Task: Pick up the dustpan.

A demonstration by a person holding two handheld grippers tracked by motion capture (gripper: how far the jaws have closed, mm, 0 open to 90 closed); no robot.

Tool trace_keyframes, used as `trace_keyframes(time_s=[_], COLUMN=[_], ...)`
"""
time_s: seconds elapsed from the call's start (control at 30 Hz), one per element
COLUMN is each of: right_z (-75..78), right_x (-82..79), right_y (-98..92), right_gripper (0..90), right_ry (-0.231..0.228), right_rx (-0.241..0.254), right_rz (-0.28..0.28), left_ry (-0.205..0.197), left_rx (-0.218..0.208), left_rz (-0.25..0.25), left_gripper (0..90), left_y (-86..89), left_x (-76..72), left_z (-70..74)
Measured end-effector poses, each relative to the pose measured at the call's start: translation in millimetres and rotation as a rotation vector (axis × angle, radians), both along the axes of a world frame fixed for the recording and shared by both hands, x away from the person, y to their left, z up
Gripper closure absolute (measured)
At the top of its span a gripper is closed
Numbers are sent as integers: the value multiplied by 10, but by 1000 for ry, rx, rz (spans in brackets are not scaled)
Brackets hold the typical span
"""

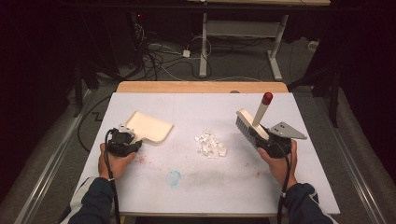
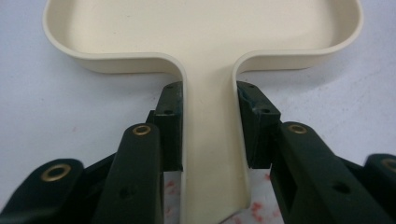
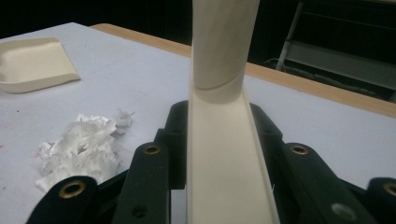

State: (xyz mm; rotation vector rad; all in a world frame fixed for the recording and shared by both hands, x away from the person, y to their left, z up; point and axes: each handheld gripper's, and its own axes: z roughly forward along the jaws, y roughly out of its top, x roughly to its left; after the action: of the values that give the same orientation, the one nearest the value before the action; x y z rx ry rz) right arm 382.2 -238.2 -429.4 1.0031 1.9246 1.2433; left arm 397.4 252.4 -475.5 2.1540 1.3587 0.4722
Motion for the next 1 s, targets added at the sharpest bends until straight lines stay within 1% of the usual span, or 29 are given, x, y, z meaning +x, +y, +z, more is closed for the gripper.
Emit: trace_keyframes(time_s=[0.03, 0.1, 0.17, 0.2, 0.27, 0.33, 0.4, 0.47, 0.53, 0.6, 0.67, 0.8, 0.83, 0.97, 1.0], right_z=[-10, -30, -49, -60, -79, -98, -121, -152, -186, -220, -251, -283, -288, -313, -319], right_x=[30, 85, 135, 154, 189, 225, 262, 296, 332, 356, 373, 367, 361, 322, 314], right_y=[24, 75, 133, 166, 227, 277, 318, 363, 403, 451, 499, 621, 655, 794, 821], right_gripper=[675, 675, 675, 675, 675, 675, 675, 675, 675, 675, 675, 675, 675, 673, 673], right_ry=[-1, 10, 12, 15, 15, 16, 18, 17, 22, 31, 36, 43, 36, 30, 31], right_rx=[3, 12, 9, 10, 0, 2, 12, 20, 22, 11, 2, -4, -14, -43, -41], right_rz=[1, 5, 10, 13, 19, 21, 22, 8, 0, -6, -5, 9, 23, 60, 68], left_ry=[7, 21, 51, 53, 70, 82, 94, 112, 114, 113, 114, 126, 130, 133, 133], left_rx=[-10, 30, 38, 51, 74, 91, 123, 125, 144, 152, 150, 158, 153, 169, 164], left_rz=[-11, -56, -118, -147, -216, -283, -344, -405, -452, -479, -495, -506, -505, -526, -527], left_gripper=[640, 640, 640, 640, 639, 640, 640, 639, 640, 639, 639, 640, 640, 639, 639], left_y=[13, 6, -22, -43, -94, -159, -261, -355, -452, -528, -577, -632, -647, -721, -735], left_x=[-13, -72, -177, -239, -352, -451, -541, -605, -654, -680, -686, -656, -646, -608, -598], left_z=[35, 103, 155, 182, 241, 297, 320, 326, 329, 329, 321, 287, 281, 287, 288])
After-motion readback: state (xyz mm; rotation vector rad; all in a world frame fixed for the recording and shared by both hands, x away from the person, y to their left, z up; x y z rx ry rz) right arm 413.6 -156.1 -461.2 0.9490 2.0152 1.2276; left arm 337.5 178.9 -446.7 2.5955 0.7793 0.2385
